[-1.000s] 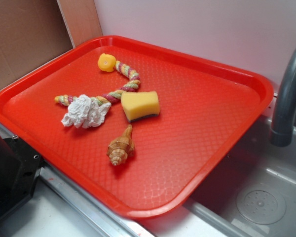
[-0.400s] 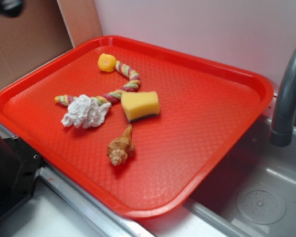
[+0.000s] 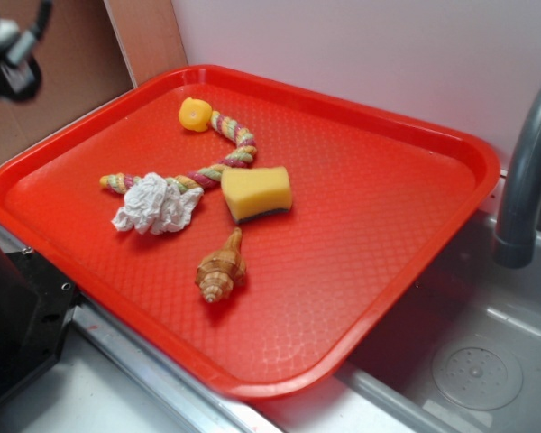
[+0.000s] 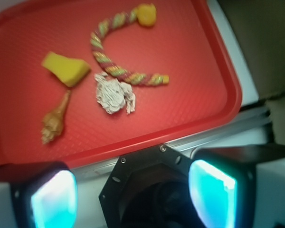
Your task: Grab the white paper.
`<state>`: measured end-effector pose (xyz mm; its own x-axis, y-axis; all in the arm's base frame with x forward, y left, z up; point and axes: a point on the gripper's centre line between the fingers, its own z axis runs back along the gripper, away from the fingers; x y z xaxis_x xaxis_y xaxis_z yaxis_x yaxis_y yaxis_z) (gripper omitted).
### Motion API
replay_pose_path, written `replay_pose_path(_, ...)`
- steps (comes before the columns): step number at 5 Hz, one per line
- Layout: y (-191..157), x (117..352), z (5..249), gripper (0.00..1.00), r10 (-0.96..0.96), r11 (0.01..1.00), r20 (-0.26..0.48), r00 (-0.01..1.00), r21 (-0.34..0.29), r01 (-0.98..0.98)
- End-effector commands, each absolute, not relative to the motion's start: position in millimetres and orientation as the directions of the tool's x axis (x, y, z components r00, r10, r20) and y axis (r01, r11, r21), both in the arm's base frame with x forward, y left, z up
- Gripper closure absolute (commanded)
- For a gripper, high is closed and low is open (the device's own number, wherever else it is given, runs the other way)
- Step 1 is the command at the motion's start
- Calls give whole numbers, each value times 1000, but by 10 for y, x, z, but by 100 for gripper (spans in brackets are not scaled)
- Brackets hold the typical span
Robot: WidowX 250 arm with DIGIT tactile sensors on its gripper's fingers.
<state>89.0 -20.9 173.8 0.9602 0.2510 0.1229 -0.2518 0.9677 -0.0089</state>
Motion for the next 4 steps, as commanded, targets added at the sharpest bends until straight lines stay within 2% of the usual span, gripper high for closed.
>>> replay_pose_path(1,-237,1247,1395,0,256,965,111,960,25,-260)
replay_pose_path(2,-209,1422,1206,0,265,961,138,954,39,-273)
replay_pose_path(3,-220,1556,982,0,256,962,130,958,66,-266)
replay_pose_path(4,-229,1675,729,0,222,973,98,970,38,-226)
